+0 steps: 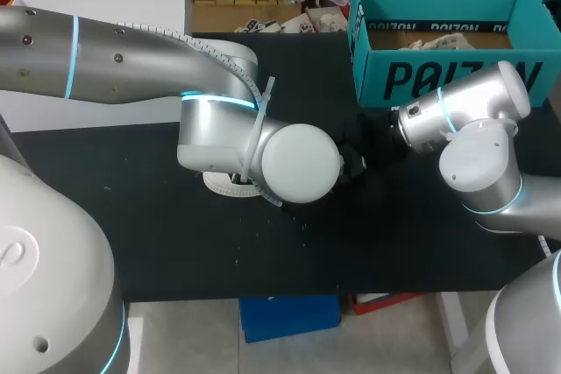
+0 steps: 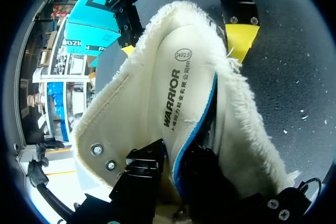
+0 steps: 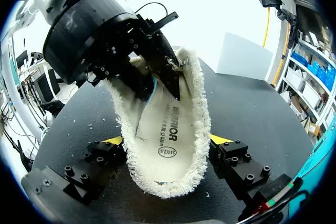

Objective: Take the shoe out of the shoebox, open the shoe tongue, remove and reinsert the insole, then place the shoe into the shoebox

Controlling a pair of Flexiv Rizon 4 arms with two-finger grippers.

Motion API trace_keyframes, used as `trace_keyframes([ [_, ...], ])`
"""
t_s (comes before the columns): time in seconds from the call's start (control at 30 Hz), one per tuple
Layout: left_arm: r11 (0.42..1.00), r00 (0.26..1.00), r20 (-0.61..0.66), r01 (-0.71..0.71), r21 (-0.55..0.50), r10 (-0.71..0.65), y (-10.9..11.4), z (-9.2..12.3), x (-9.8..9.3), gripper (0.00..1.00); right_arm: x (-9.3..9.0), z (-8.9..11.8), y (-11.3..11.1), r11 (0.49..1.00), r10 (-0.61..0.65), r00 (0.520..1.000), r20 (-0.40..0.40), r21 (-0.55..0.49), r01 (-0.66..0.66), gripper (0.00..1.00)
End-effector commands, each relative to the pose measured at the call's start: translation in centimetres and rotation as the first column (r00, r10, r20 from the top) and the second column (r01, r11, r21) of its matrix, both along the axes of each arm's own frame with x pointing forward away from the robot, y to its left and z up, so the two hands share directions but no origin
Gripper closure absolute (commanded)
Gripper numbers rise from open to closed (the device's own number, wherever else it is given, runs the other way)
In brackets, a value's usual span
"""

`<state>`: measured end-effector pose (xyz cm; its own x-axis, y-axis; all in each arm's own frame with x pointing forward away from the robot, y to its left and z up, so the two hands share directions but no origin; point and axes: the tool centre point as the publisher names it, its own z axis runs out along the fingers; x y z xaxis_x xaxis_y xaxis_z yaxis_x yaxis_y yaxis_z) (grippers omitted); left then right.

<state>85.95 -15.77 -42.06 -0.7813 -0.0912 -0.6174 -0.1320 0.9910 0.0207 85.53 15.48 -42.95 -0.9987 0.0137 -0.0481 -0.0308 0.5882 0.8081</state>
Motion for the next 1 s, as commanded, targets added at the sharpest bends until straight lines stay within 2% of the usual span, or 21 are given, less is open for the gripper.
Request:
trace_keyframes([
  [0.03, 1.000, 1.000, 0.004, 0.017, -0.023, -0.017, 0.9, -1.3, 0.6, 0.95, 0.1, -0.1, -0.2, 1.000, 0.000, 1.000, -0.001, -0.003, 0.000, 1.00],
  [0.17, 0.999, 0.999, -0.022, 0.022, -0.028, -0.023, 0.8, -1.3, 0.6, 1.00, 0.1, -0.1, -0.2, 1.000, 0.000, 1.000, -0.001, -0.003, 0.000, 1.00],
  [0.4, 0.999, 0.998, -0.061, 0.032, -0.025, -0.033, 0.5, -0.8, -0.1, 1.00, 0.1, -0.1, -0.2, 1.000, 0.000, 1.000, -0.001, -0.003, 0.000, 1.00],
  [0.77, 0.992, 0.986, -0.152, 0.050, -0.112, -0.067, -0.6, 1.3, -1.8, 1.00, 0.1, -0.1, -0.2, 1.000, 0.000, 1.000, -0.001, -0.003, 0.000, 1.00],
  [1.0, 0.985, 0.980, -0.189, 0.033, -0.167, -0.065, -0.9, 3.4, -2.5, 1.00, 0.1, -0.1, -0.2, 1.000, 0.000, 1.000, -0.001, -0.003, 0.000, 1.00],
])
